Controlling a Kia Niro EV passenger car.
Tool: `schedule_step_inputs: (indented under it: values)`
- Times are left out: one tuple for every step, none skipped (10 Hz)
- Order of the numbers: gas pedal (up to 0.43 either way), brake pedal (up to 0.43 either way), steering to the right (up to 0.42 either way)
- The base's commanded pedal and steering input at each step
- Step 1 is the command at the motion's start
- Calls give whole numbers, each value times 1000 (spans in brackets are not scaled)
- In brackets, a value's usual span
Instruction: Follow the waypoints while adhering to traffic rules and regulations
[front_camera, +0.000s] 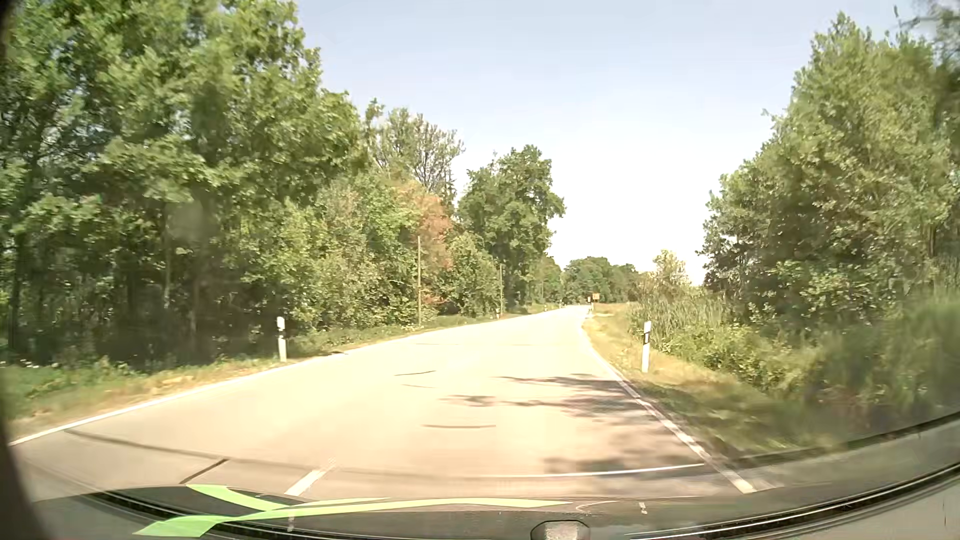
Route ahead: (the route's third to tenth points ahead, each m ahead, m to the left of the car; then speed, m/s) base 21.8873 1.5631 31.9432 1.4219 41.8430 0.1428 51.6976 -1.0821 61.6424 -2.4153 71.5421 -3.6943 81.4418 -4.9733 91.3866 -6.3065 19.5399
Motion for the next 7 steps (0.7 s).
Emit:
schedule_step_inputs:
  values:
    - [197, 0, 20]
    - [209, 0, 20]
    - [209, 0, 20]
    - [209, 0, 20]
    - [209, 0, 19]
    - [209, 0, 19]
    - [209, 0, 19]
